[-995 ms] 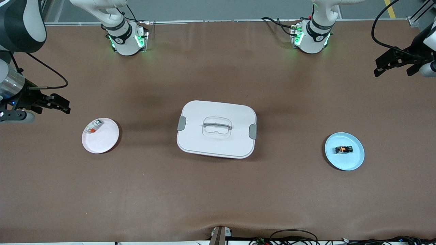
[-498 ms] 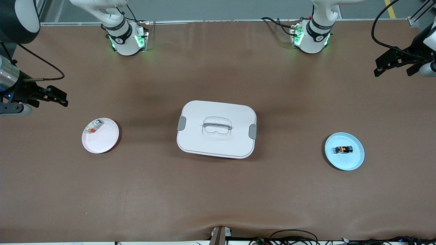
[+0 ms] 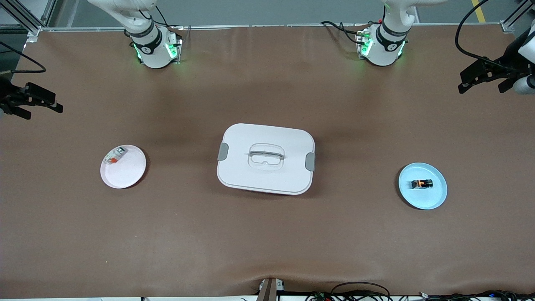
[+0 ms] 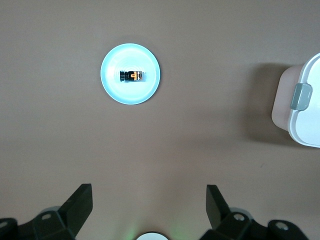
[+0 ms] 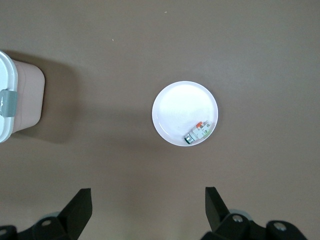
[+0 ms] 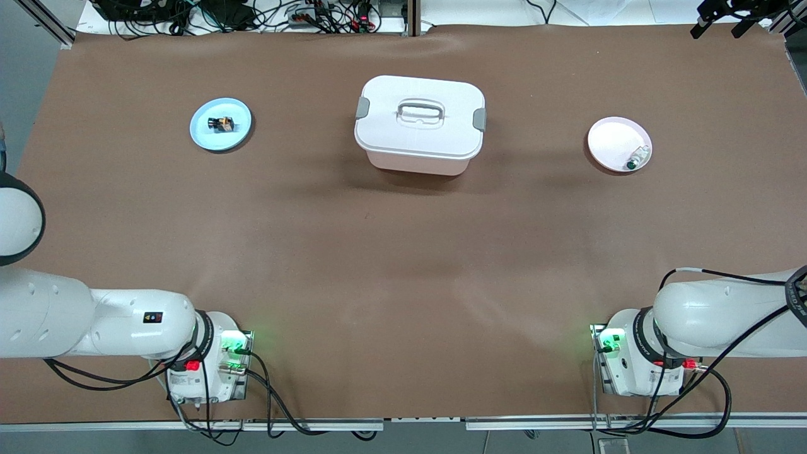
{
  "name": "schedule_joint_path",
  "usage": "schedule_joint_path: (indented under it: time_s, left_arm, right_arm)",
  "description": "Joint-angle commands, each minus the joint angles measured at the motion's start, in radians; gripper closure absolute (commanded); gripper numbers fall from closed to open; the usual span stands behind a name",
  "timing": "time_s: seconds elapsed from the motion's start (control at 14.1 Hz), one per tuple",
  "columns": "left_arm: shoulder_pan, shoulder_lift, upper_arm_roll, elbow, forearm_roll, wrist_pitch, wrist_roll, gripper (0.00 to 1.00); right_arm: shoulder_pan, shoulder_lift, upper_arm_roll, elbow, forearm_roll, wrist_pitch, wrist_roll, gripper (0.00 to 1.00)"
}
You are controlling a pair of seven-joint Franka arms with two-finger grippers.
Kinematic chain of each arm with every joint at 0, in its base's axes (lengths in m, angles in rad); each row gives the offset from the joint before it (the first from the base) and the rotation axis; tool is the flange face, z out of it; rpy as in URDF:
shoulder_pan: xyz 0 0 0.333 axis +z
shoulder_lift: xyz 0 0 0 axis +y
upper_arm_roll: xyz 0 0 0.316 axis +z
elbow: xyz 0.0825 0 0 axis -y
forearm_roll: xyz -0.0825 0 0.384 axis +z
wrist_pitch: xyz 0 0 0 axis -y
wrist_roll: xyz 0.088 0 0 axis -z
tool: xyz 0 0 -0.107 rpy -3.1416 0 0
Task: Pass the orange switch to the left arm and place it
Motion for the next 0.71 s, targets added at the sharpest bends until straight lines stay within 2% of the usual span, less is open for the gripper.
schedule_joint_path:
  time_s: [0.0, 0.07, 0.36, 0.64]
  left_arm:
    - [0.006, -0.026, 0.0, -0.015, -0.001, -0.007, 0.021, 0.0]
    - [0.006, -0.026, 0.0, -0.017, -0.001, -0.007, 0.021, 0.0]
    - [0.006, -0.026, 0.0, -0.017, -0.001, -0.007, 0.029, 0.0]
    - [0.01, -0.027, 0.002, -0.015, -0.002, -0.013, 0.049, 0.0]
  right_arm:
    - [0.028, -0.005, 0.022, 0.002, -0.041, 0.014, 0.127, 0.0]
    - [0.047, -0.005, 0.023, 0.005, -0.081, 0.021, 0.156, 0.0]
    - [0.047, -0.005, 0.019, 0.071, -0.116, 0.012, 0.163, 0.0]
    - [0.055, 0.004, 0.02, 0.093, -0.11, -0.044, 0.173, 0.0]
